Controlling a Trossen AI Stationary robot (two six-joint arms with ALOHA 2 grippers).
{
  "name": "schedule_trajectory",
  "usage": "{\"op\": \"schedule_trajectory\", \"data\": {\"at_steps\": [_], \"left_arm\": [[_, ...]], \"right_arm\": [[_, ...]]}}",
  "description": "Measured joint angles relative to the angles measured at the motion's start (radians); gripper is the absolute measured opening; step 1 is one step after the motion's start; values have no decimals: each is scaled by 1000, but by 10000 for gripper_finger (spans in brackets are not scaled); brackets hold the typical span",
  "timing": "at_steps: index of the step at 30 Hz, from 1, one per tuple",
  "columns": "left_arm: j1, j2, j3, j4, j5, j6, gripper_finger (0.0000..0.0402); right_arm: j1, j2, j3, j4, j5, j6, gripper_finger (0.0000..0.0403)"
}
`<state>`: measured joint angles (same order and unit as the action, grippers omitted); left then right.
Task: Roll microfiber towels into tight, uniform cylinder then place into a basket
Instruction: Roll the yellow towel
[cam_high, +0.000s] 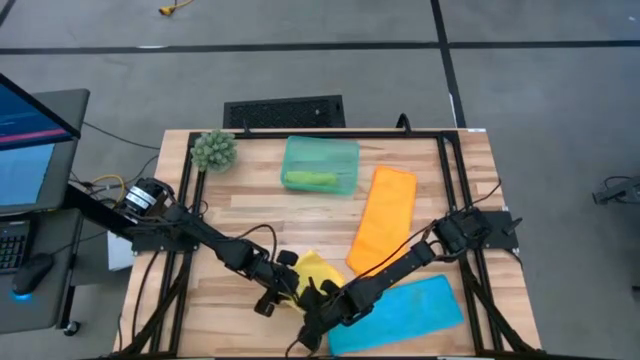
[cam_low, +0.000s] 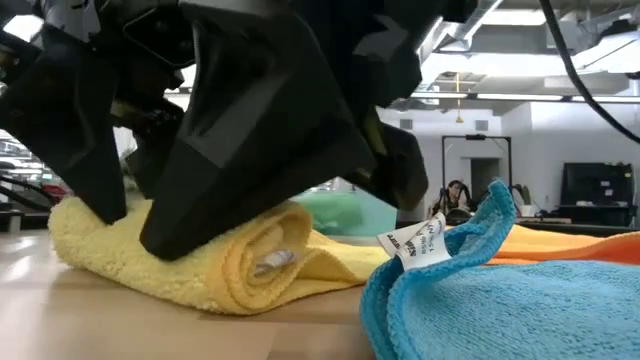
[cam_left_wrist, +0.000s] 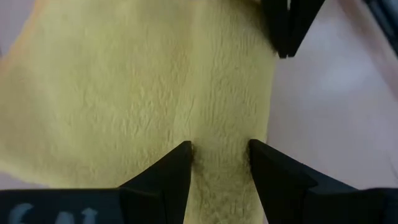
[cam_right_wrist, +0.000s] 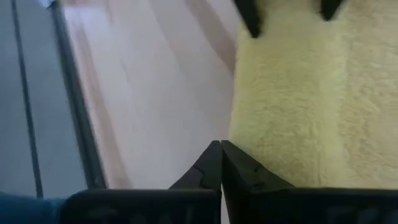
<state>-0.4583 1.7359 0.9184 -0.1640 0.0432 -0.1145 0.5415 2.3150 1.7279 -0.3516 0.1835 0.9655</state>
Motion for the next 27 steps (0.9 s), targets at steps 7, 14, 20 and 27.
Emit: {"op": "schedule_trajectory", "data": {"at_steps": [7,14,20,27], "left_arm": [[-14,0,0,-29,-6,-1,153],[-13,0,0,-26,-6,-13,153],[-14,0,0,-21,-6,-66,153],[-14,0,0,-11,-7,-56,153]], "right_arm": [[-1,0,0,-6,34,66,7],[2,-13,1,21,91,64,11],[2,-41,0,-25,140,77,5],[23,-139,0,-297,296,147,3]]}}
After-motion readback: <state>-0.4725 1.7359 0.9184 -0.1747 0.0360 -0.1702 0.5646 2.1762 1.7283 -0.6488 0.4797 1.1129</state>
